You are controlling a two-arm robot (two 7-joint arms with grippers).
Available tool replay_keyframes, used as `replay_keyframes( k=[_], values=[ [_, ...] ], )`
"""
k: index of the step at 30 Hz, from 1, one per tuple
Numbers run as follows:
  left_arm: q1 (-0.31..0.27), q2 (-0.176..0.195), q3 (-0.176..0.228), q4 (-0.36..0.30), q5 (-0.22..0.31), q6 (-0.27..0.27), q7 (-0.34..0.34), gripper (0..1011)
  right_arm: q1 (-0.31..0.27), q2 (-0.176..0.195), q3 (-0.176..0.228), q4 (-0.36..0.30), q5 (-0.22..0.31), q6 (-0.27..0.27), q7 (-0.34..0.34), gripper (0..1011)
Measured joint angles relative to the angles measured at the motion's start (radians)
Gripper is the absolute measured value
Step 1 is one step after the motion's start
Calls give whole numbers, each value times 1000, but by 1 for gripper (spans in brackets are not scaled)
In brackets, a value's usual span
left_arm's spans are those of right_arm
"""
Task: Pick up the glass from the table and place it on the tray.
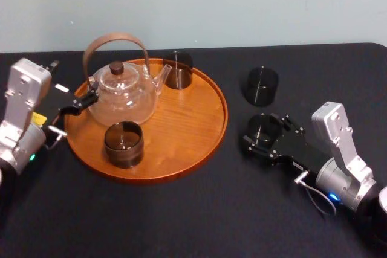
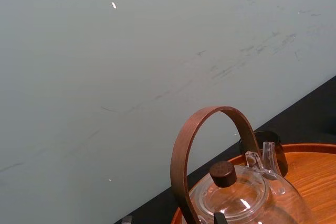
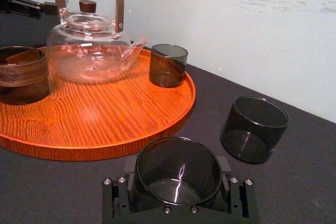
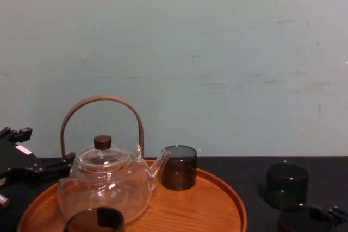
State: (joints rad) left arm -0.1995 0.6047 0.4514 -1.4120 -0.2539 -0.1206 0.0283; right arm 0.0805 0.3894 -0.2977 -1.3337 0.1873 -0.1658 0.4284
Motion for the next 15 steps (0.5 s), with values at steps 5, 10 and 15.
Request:
replay_keyframes(
  k=[5,10,15],
  values=[
    [0,0,0,0,0,0,0,1010,2,4,-2,-5,11,0,17,921],
    [0,0,0,0,0,0,0,1010,2,16,-11,-43,12,10,26,921],
    [0,0,0,0,0,0,0,1010,9,25,-23,-87,9,31,29,921]
  ],
)
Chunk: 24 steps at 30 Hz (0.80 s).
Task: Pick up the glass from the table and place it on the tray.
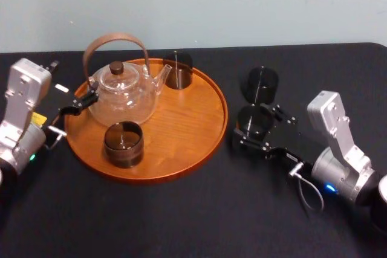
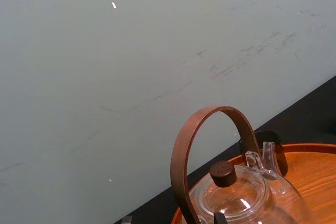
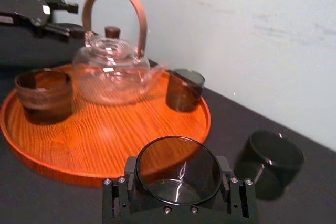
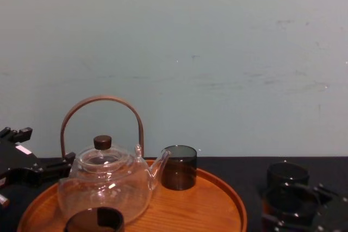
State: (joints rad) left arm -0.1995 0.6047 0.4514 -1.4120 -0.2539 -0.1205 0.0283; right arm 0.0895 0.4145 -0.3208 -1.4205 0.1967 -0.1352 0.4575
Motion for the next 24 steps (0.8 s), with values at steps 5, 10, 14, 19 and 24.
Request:
replay_keyframes(
  k=[5,10,14,19,24],
  values=[
    [0,0,0,0,0,0,0,1009,14,2,-14,-27,-2,18,5,920],
    [0,0,0,0,0,0,0,1010,32,-3,-35,-42,-3,31,14,921],
    [0,0,0,0,0,0,0,1009,52,-13,-65,-49,-10,41,23,921],
    [0,0,0,0,0,0,0,1010,73,-27,-100,-49,-17,47,32,920],
    [0,0,0,0,0,0,0,1010,88,-39,-127,-45,-20,50,36,921]
  ],
)
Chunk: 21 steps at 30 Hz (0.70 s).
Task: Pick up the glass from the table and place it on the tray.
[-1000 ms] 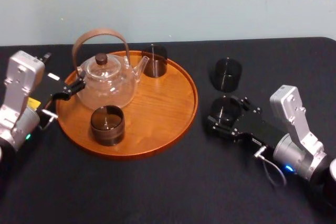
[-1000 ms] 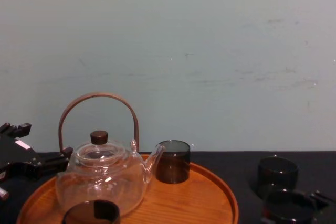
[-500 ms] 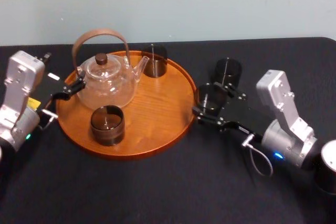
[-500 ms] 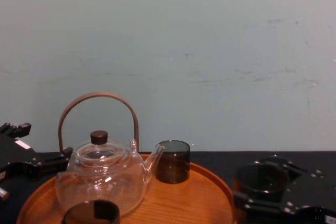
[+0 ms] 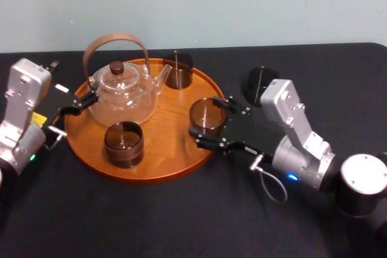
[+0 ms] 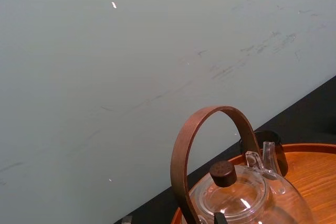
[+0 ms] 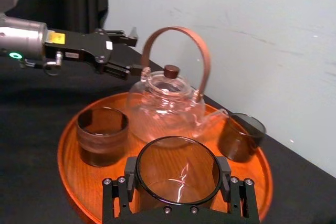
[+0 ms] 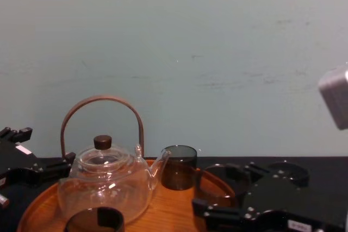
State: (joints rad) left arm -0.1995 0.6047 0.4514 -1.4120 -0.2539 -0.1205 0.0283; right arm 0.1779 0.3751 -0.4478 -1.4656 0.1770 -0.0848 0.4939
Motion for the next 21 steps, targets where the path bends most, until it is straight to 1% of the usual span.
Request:
replay_keyframes(
  k=[14,21],
  values=[
    [0,0,0,0,0,0,0,1009,40,-44,-60,49,-6,-19,9,921],
    [0,0,0,0,0,0,0,1009,50,-58,-76,73,-7,-38,11,921]
  ],
)
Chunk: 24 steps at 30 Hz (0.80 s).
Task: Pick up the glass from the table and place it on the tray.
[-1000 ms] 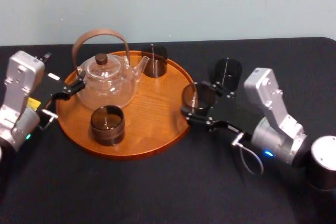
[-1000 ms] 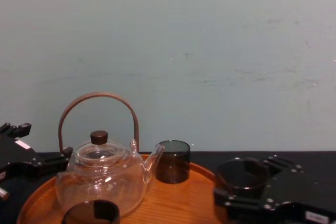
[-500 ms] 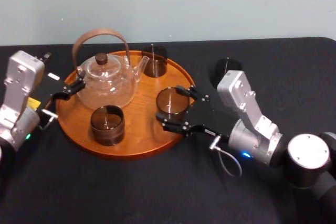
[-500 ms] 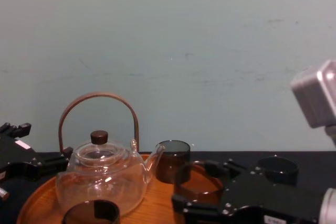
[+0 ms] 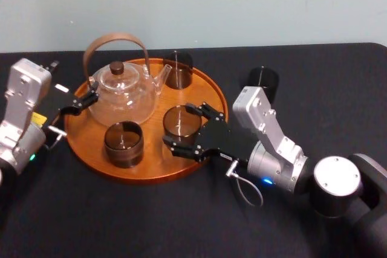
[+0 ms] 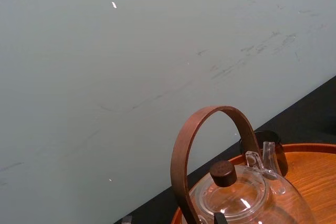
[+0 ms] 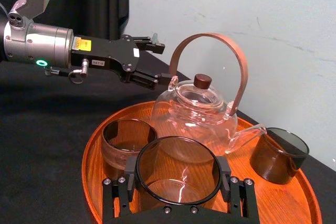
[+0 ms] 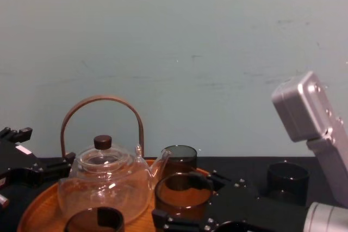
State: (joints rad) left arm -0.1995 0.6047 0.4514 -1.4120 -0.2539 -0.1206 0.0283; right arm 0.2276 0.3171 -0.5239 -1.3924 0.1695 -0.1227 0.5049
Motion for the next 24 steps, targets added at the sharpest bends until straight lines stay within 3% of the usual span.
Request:
replay_keyframes(
  k=[24],
  values=[
    [0,0,0,0,0,0,0,1010,48,-38,2,142,-24,-67,-15,921]
  ],
)
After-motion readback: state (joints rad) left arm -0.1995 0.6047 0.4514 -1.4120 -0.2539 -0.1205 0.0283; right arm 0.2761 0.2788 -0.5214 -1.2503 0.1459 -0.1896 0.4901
